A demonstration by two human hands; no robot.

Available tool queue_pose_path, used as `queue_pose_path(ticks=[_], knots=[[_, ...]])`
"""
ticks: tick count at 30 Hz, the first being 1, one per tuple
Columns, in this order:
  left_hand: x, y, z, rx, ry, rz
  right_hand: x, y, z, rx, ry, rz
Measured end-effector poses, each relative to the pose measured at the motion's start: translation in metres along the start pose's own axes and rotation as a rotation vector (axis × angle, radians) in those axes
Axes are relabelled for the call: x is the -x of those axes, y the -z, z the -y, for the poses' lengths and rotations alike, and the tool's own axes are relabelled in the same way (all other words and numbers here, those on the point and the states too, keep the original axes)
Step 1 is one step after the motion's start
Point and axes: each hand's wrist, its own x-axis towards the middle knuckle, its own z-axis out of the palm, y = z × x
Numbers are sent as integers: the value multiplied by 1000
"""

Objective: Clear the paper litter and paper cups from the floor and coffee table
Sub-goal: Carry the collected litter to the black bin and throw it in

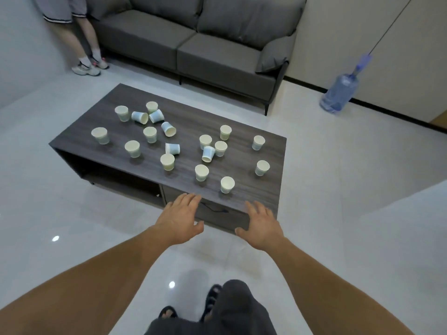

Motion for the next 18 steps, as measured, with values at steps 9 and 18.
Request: queue_pose_path(ticks=[9,18], knots=[[-144,-16,40,95,64,115,-193,2,2,-66,-26,78],[-260,-92,76,305,168,203,-338,-50,-1,-9,-32,182]])
